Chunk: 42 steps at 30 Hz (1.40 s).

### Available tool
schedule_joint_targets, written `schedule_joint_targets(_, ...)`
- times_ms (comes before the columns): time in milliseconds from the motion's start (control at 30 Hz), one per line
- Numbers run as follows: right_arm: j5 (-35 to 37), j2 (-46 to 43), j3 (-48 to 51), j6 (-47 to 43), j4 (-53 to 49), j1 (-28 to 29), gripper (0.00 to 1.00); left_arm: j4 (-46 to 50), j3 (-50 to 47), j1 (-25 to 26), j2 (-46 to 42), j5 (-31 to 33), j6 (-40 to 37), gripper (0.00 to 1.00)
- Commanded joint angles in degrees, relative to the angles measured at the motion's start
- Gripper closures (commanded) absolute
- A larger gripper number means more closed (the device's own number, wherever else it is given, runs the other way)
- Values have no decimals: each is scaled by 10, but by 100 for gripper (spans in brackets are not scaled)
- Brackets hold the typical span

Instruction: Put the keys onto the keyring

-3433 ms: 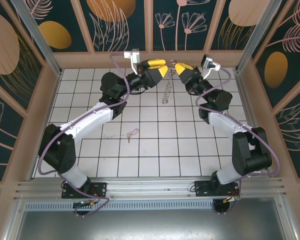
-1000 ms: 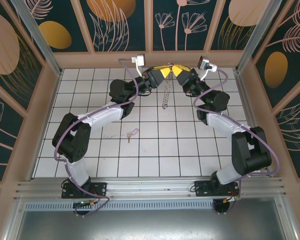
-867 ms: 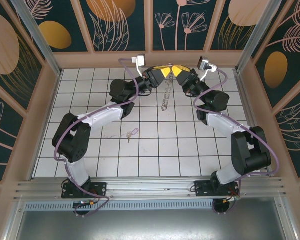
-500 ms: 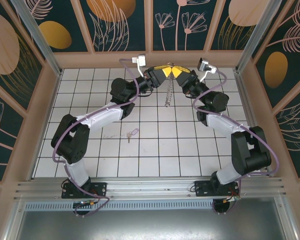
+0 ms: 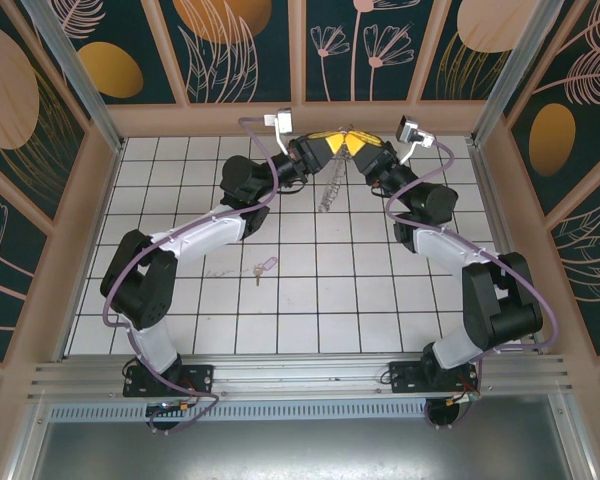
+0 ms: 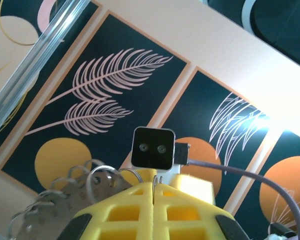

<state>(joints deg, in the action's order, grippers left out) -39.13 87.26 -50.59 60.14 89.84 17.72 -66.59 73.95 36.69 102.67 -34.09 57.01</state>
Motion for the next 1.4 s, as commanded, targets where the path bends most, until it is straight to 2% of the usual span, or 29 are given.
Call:
schedule_joint_targets(0,-16,-29,15,9,23,-27,61,68,8,1,-34,-14,-74,100)
schedule_joint_targets(67,-22,-55,31,21,-3,-56,55,143,16,1,-41,-25,-142,100)
schedule_joint_targets(167,-42,-104,46,8,-77,-89,53,238,27,0,-75,-37,-236,100)
schedule_joint_targets(367,-81,-223,58,-149,-352,-103,54,395,67,0,-91,-76,-387,100)
schedule_joint_targets(467,-95,-265,65,-208,-439,-106,58,441,79,0,-93,-99,-431,100)
schedule_joint_targets(633,-113,-302,81,-264,-509,-110,68,462,80,0,-104,-144,-468,100)
schedule_joint_targets(800,-101,-310,112,-272,-517,-115,71,411,52,1,-123,-161,-451,100)
schedule_joint_targets(900,-95,-308,138,-248,-484,-116,72,349,25,0,-131,-166,-413,100)
schedule_joint_targets(1133,-79,-317,184,-200,-416,-115,76,148,-38,0,-137,-164,-271,100)
schedule_joint_targets(1367,-75,-336,198,-184,-386,-111,79,-9,-88,1,-139,-121,-144,100)
